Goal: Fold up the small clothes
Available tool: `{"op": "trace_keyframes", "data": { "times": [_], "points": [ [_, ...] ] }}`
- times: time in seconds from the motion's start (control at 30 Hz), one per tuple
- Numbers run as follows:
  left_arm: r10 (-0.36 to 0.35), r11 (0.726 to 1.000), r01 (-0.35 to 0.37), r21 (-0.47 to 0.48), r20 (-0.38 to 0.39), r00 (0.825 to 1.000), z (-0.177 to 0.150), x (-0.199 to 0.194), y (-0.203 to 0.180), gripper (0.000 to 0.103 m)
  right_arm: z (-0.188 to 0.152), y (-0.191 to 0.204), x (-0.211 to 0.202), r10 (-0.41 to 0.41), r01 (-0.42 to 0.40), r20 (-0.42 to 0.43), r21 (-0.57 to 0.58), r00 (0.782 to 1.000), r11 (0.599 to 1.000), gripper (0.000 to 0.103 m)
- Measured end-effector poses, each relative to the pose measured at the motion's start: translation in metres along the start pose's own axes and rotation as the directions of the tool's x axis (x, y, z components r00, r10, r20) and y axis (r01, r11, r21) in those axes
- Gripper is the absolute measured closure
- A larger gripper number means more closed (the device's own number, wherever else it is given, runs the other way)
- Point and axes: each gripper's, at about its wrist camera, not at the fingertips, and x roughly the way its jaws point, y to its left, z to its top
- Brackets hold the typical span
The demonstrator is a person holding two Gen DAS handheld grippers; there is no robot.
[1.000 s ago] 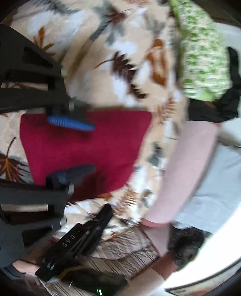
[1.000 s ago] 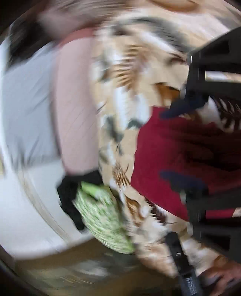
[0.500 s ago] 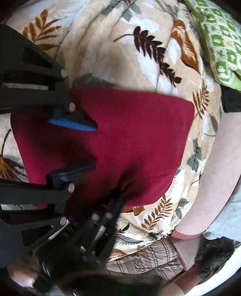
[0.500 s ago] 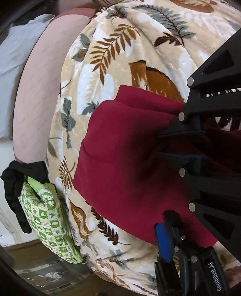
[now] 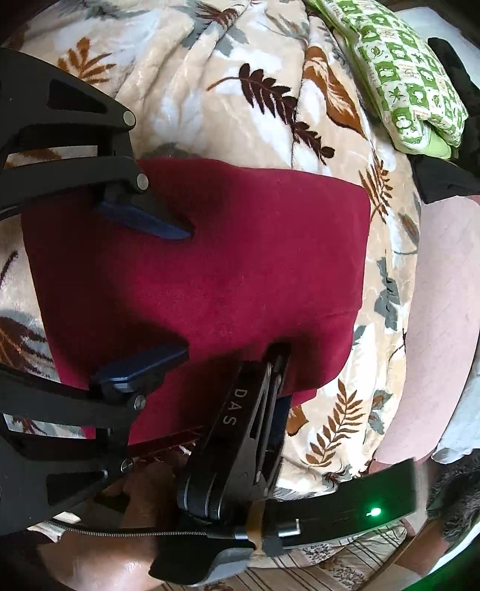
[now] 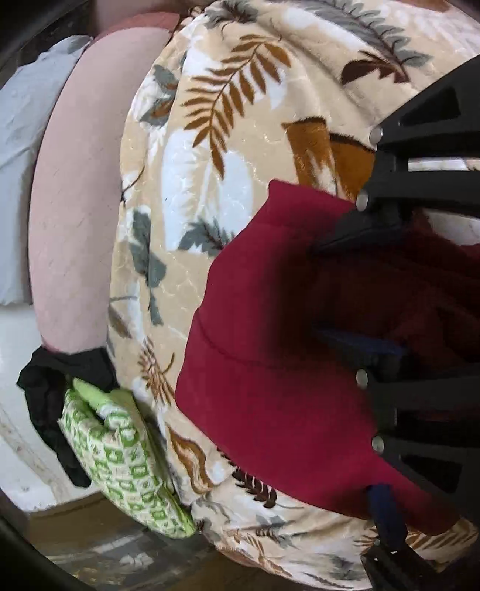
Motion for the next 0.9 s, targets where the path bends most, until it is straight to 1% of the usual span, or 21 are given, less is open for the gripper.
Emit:
{"op": "trace_keyframes", "data": {
  "times": [0.07,0.13,0.27,0.33,0.4,0.43,0.5,0.53,0.57,0.6,0.67,0.73,0.8,0.9],
  "points": [
    [-0.001,1.000,0.001,0.002,0.002,1.000,0.000,0.000,0.000,0.043,-0.002,-0.008,0.001,0.036,-0.036,0.008,0.049,0.999,0.998,0.051],
    [-0.004,1.000,0.004,0.001,0.000,1.000,-0.001,-0.001,0.000,0.043,-0.004,-0.012,0.002,0.051,-0.051,0.004,0.074,0.999,0.996,0.051],
    [-0.007,1.000,0.007,-0.002,-0.001,1.000,0.000,-0.002,0.001,0.040,-0.004,-0.007,0.002,0.024,-0.025,0.008,0.052,1.000,0.998,0.049],
    [-0.024,1.000,0.024,-0.001,0.000,1.000,0.000,-0.002,0.001,0.035,-0.003,-0.008,0.002,0.027,-0.027,0.000,0.062,1.000,0.998,0.049],
    [-0.053,0.999,0.053,-0.008,-0.002,0.999,0.000,-0.003,0.002,0.022,0.000,-0.008,-0.006,0.022,-0.021,-0.005,0.074,1.000,0.997,0.049],
    [-0.079,0.997,0.079,-0.017,-0.006,0.997,0.002,-0.002,0.003,0.019,0.001,-0.006,-0.012,0.016,-0.017,0.004,0.070,1.000,0.997,0.049],
    [-0.115,0.993,0.115,-0.024,-0.024,0.993,0.005,0.000,0.003,0.008,0.000,0.000,-0.037,-0.025,0.023,0.056,0.040,0.998,0.999,0.049],
    [-0.131,0.991,0.130,-0.025,-0.035,0.991,0.007,0.001,0.002,0.006,-0.002,0.001,-0.049,-0.046,0.044,0.077,0.032,0.996,0.999,0.049],
    [-0.151,0.988,0.150,-0.027,-0.044,0.988,0.009,0.002,0.002,0.001,-0.005,0.002,-0.061,-0.070,0.067,0.092,0.028,0.993,0.997,0.049],
    [-0.151,0.988,0.150,-0.033,-0.046,0.987,0.010,0.003,0.001,0.001,-0.009,0.002,-0.071,-0.088,0.086,0.093,0.027,0.992,0.996,0.049],
    [-0.153,0.987,0.151,-0.051,-0.039,0.987,0.010,0.001,0.001,0.001,-0.023,0.001,-0.092,-0.121,0.120,0.069,0.016,0.990,0.993,0.049],
    [-0.130,0.992,0.129,-0.009,-0.028,0.991,0.007,-0.002,-0.004,0.001,-0.036,-0.003,-0.109,-0.138,0.136,0.061,0.030,0.989,0.990,0.049],
    [-0.102,0.995,0.102,-0.002,0.023,0.995,0.000,-0.016,-0.004,0.001,-0.053,-0.011,-0.127,-0.131,0.126,0.060,0.076,0.990,0.989,0.049],
    [-0.070,0.997,0.071,-0.010,0.080,0.994,-0.016,-0.048,0.000,0.001,-0.087,-0.021,-0.155,-0.139,0.128,0.070,0.136,0.988,0.982,0.049]
  ]
}}
